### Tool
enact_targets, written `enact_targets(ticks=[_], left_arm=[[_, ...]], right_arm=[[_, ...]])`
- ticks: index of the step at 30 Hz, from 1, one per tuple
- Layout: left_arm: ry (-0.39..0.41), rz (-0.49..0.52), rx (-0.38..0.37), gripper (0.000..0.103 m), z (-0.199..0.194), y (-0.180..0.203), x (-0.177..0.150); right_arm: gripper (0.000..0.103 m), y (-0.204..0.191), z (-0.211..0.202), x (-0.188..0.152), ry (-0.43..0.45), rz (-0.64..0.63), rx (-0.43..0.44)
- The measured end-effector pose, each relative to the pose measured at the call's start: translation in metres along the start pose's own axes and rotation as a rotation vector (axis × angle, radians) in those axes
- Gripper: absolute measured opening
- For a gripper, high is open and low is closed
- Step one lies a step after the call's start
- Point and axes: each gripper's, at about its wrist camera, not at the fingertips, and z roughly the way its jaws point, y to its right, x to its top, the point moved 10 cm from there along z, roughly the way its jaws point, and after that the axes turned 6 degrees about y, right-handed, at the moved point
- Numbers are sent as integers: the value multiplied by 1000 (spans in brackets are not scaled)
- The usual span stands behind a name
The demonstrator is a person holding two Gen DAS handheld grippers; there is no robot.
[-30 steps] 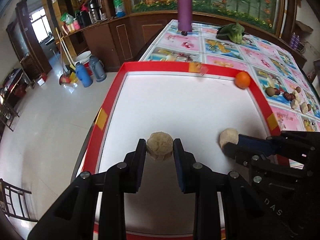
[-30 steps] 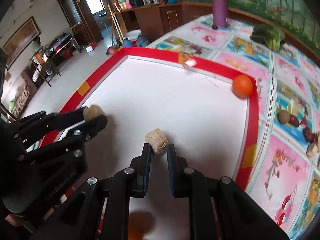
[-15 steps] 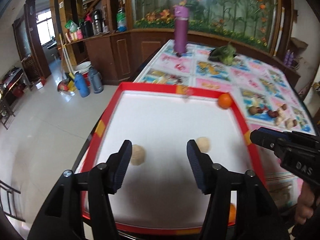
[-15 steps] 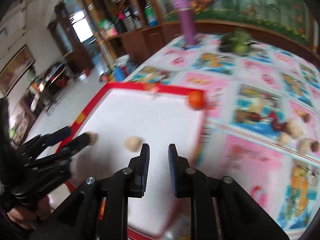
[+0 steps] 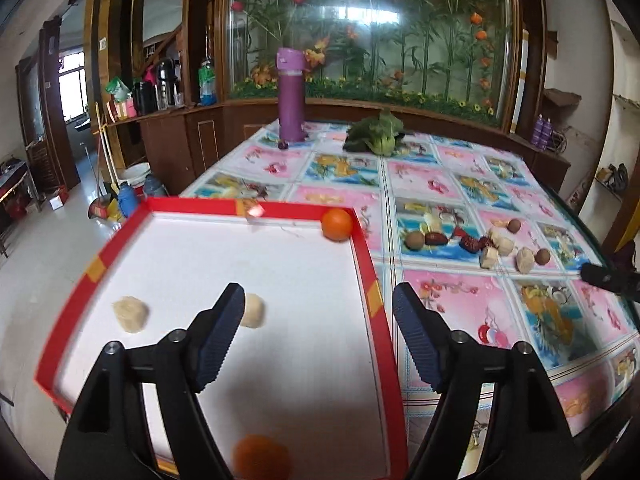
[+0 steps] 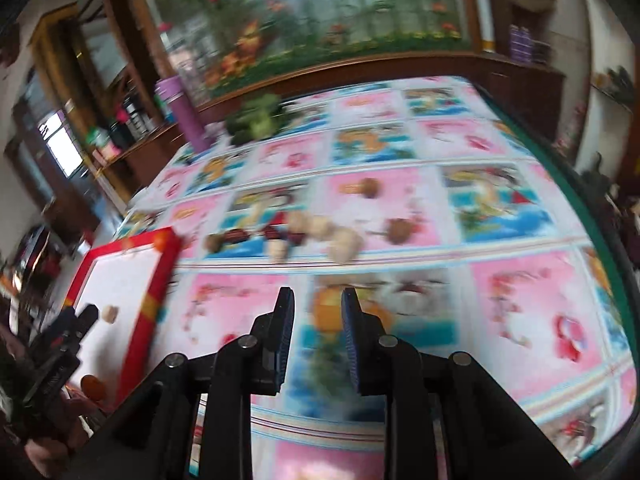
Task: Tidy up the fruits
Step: 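Lower the pastry ball and cube into the tray and open both tools, then grasp another beige cube with the right tool while the left tool grasps a beige piece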
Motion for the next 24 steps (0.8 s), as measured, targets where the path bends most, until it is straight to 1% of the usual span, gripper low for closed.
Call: enact_targets(ticks=[1,4,5,9,11,12,13,15,17,20,22,24], left_arm=[[-8,-7,-7,77,6,2,-4],[-18,-3,21,77,13,-1,-6],[-15,-10,24,77,13,-3,-6],[-13,19,37,77,13,-5,-7],[-12,66,50,77,12,-4,-8],[-11,116,62,77,12,-3,-10],[-11,145,72,77,12,-3,-10],[-15,190,86,77,9,-7,-9],[-19,189,73,77,6,-11,-7],[-62,176,39,77,3,-11,-14],[-61,175,19,77,-1,-6,-14],[-44,152,17,77,-6,-1,-6]], right_arm=[[24,11,-4,0,4,18,-8],[24,27,-8,2,17,31,-30],[24,30,-7,3,20,31,-33],[24,35,5,7,-3,36,-18],[24,35,12,7,-20,28,-17],[24,34,17,7,-37,22,-14],[24,31,23,6,-61,10,-5],[24,26,34,9,-76,-8,3],[24,23,45,12,-90,-16,4],[24,21,62,16,-114,7,19],[24,19,74,19,-126,16,23],[24,16,85,21,-143,26,28]])
